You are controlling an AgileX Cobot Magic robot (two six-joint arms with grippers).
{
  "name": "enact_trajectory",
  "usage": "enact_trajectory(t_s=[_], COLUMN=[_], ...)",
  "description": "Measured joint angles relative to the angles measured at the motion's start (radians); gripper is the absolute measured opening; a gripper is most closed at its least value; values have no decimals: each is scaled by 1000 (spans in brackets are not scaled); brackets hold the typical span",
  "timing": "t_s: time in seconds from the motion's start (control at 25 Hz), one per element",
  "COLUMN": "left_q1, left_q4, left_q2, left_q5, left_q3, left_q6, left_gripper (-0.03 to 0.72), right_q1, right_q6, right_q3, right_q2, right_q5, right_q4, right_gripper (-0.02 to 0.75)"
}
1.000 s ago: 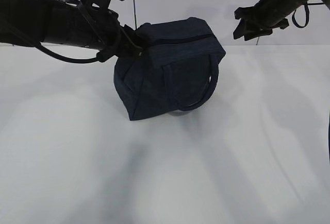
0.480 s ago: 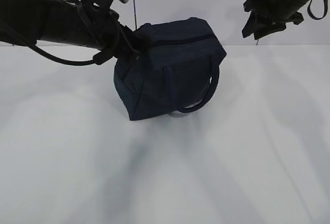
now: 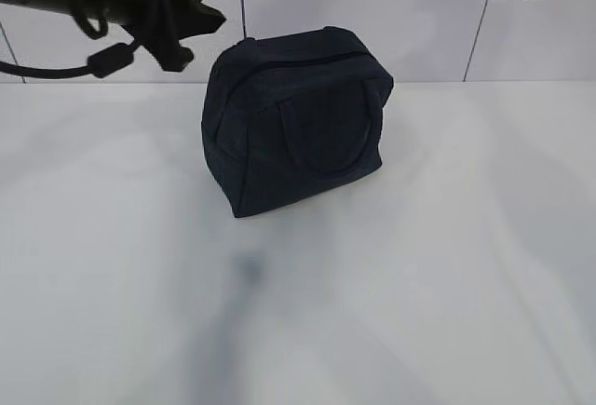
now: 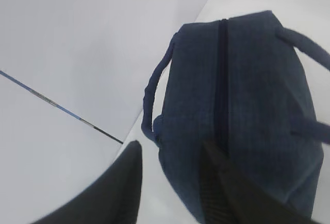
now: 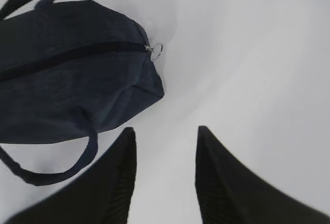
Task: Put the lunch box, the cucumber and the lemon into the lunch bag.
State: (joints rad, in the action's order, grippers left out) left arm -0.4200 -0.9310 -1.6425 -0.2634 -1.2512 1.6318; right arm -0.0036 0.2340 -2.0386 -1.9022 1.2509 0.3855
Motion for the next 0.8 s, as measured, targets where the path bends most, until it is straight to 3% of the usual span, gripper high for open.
enact_trajectory(t_s=[0.2,0.4,0.48,0.64,0.8], left_q1=[50,82,97,113,113], left_q4=[292,686,816,1016,1075], left_q2=[93,178,217,301,401], left_q5=[-164,-340,-394,-454,-501], left_q3=[0,0,0,0,0], left_q6=[0,-24,-121,-450,-803], left_gripper=[267,267,267,267,267], right_q1=[0,0,0,0,0], right_q6=[0,0,-5,-28,-50], right_q3=[14,14,14,14,14], right_q2=[126,214,249,329,408], right_q5=[2,6,8,10,14], right_q4=[0,0,0,0,0], right_gripper=[290,290,290,290,290])
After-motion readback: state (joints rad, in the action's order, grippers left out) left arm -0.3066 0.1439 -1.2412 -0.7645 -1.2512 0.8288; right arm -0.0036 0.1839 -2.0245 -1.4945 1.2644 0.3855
